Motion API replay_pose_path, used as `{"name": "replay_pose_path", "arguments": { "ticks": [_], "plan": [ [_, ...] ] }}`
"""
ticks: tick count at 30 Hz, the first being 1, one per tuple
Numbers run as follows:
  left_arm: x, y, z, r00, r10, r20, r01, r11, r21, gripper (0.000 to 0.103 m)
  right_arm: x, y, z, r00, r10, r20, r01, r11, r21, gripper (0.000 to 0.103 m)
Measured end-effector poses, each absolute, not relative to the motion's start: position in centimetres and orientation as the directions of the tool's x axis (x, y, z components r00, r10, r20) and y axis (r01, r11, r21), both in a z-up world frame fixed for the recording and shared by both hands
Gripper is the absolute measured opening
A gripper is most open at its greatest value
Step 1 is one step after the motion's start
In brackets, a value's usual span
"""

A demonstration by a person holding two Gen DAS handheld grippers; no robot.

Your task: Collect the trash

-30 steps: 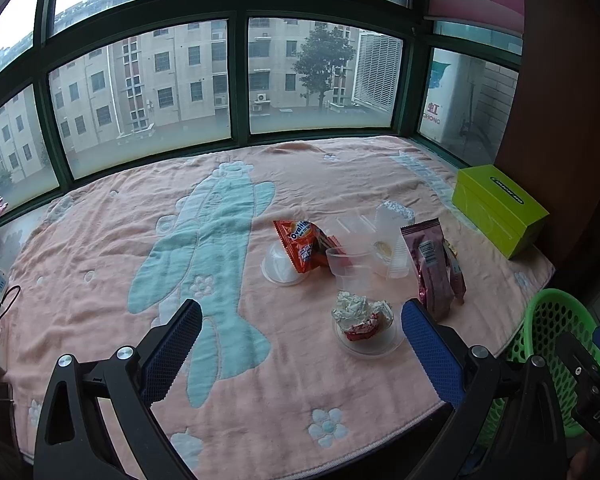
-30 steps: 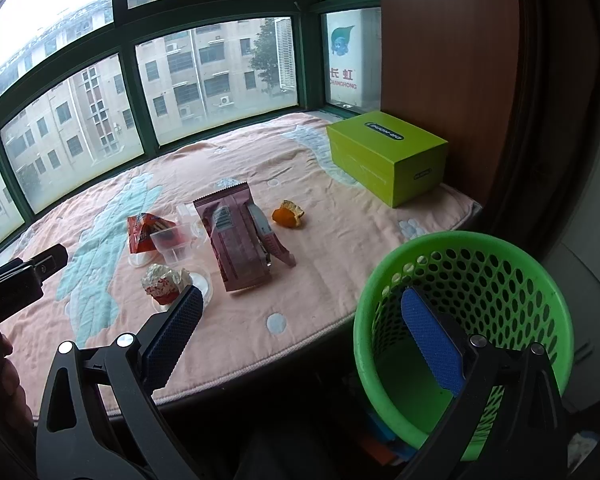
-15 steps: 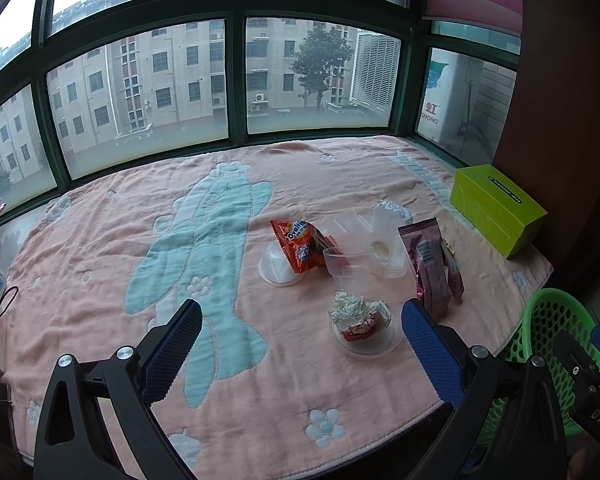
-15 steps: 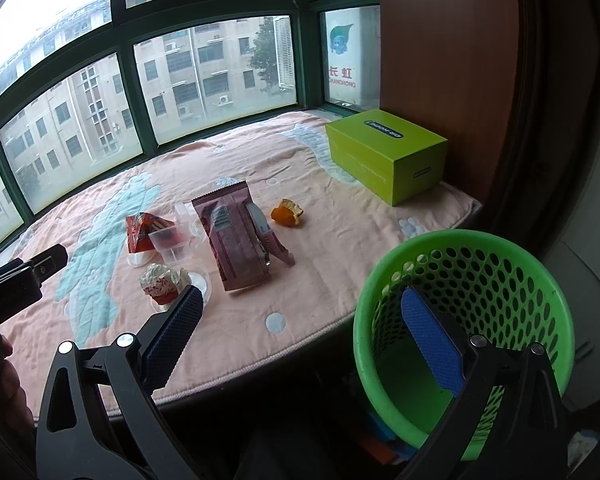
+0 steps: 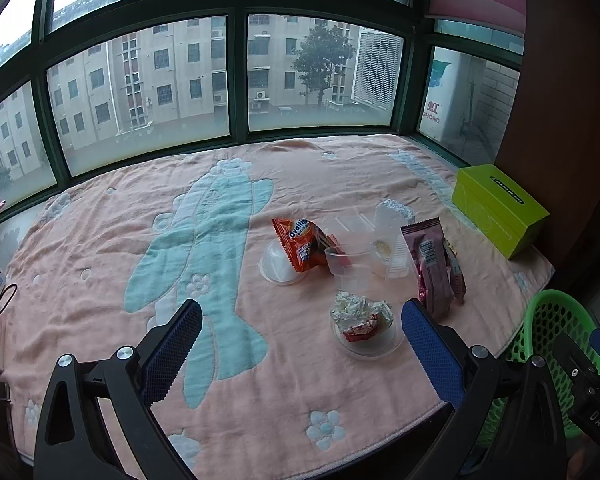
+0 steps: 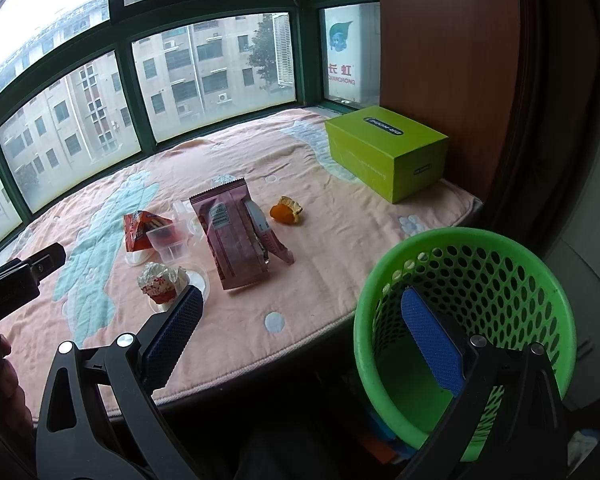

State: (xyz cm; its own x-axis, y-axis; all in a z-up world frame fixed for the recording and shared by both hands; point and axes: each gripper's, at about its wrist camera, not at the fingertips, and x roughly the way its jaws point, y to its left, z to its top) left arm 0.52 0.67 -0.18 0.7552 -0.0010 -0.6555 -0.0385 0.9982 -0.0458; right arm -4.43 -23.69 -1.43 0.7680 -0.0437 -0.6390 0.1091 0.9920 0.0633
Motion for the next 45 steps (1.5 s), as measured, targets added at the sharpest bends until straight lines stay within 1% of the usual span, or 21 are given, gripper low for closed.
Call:
{"name": "replay_pose_path", "arguments": {
  "ticks": [21, 31, 37, 43, 45],
  "plan": [
    [0.9, 1.1, -0.5, 0.751, -0.002, -0.66, -0.04, 0.998, -0.049, 0.097, -3.5, -22.9, -1.9, 0.755, -0.045, -0.654, 0.106, 0.993, 0.054, 0.098],
    [2.4, 3.0, -0.3, 0.746, 0.024, -0.665, -0.08, 0.995, -0.054, 0.097, -2.0, -22.2, -1.8, 0.744, -0.035, -0.667, 0.086, 0.995, 0.044, 0.098],
    [3.3, 4.0, -0.2, 0.741, 0.04, -0.67, -0.099, 0.994, -0.051, 0.097, -0.1, -21.8, -1.9, 0.74, -0.002, -0.673, 0.047, 0.998, 0.049, 0.098],
    [4.2, 5.3, -0.7, 0.729, 0.048, -0.682, -0.116, 0.992, -0.054, 0.097, 2.3, -21.4, -2.1, 0.725, 0.078, -0.684, -0.034, 0.996, 0.078, 0.098],
    [4.4, 5.6, -1.0, 0.724, 0.046, -0.689, -0.118, 0.991, -0.057, 0.097, 3.4, -21.3, -2.4, 0.709, 0.126, -0.694, -0.07, 0.992, 0.108, 0.098]
  ]
}}
